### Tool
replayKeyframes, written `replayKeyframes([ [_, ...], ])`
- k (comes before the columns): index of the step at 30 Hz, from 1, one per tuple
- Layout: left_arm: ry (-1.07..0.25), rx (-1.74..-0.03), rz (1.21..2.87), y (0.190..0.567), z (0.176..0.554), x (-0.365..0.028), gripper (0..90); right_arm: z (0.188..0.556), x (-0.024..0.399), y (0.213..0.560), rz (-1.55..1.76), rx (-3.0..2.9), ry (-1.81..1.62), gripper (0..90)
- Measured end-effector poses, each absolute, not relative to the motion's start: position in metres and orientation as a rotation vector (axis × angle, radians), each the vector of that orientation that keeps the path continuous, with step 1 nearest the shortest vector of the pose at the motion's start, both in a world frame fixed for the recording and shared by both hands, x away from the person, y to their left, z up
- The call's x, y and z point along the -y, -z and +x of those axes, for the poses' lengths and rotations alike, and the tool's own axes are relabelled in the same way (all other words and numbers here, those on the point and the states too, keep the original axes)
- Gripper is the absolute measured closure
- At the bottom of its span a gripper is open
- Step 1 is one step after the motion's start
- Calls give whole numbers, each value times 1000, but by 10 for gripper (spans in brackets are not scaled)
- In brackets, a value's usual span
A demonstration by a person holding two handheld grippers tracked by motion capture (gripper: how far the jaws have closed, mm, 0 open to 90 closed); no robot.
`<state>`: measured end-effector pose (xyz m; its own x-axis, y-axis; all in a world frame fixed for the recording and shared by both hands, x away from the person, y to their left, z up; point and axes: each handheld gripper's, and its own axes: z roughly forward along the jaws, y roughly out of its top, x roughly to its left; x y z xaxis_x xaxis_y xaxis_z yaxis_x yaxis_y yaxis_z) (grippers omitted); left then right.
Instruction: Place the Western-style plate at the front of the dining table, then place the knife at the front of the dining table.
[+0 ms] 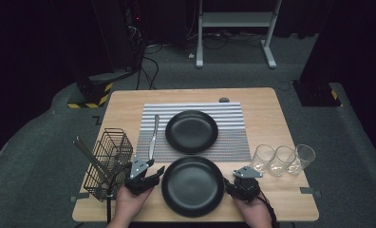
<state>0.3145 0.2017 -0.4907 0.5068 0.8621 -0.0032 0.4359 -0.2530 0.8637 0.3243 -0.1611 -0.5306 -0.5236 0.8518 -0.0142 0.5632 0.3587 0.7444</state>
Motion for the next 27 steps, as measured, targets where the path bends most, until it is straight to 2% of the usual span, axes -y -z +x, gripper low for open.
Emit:
replayKeyframes([
  [9, -587, -1031, 1850, 485, 310, -204, 459, 324, 161, 531, 1235, -2227, -984, 458],
  [18, -572, -1004, 1865, 474, 304, -201, 372, 324, 161, 531, 1235, -2227, -983, 457],
  [23, -600, -984, 1844, 467, 300, -201, 280, 324, 161, 531, 1237, -2226, -984, 458],
  [27, -603, -981, 1817, 461, 297, -203, 293, 324, 161, 531, 1235, -2226, -983, 457],
])
